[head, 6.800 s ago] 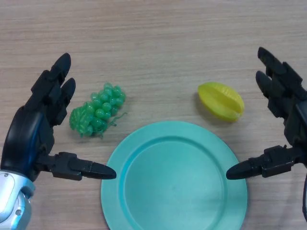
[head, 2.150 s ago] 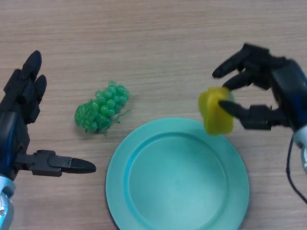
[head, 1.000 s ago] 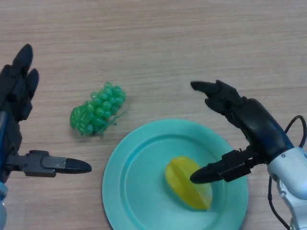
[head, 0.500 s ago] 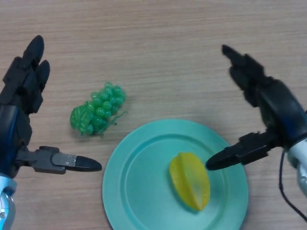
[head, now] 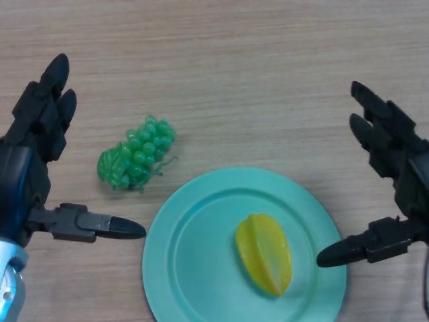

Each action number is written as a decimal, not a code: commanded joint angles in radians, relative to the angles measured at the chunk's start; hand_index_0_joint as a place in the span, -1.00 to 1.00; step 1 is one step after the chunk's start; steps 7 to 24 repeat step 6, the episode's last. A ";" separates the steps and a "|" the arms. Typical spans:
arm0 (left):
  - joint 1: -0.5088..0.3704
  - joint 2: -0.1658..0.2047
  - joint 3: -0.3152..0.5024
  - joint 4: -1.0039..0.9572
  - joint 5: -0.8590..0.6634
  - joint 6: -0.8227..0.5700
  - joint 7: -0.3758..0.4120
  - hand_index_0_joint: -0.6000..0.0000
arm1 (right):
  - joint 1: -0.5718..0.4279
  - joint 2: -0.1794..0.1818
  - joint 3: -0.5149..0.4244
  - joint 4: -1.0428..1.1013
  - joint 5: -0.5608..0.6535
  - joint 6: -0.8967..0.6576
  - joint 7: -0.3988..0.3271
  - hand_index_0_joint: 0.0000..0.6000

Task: Pick up the yellow starfruit and place it on the plate

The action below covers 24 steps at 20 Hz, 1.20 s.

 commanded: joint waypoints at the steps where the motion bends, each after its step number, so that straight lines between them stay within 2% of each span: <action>1: -0.030 0.039 0.050 -0.042 0.002 -0.144 0.049 1.00 | -0.008 -0.017 -0.053 -0.092 0.091 -0.138 -0.014 -1.00; 6: -0.029 0.037 0.048 -0.049 0.002 -0.133 0.053 1.00 | -0.025 -0.026 -0.058 -0.125 0.080 -0.104 0.010 -1.00; 24: -0.029 0.037 0.048 -0.049 0.002 -0.133 0.053 1.00 | -0.025 -0.026 -0.058 -0.125 0.080 -0.104 0.010 -1.00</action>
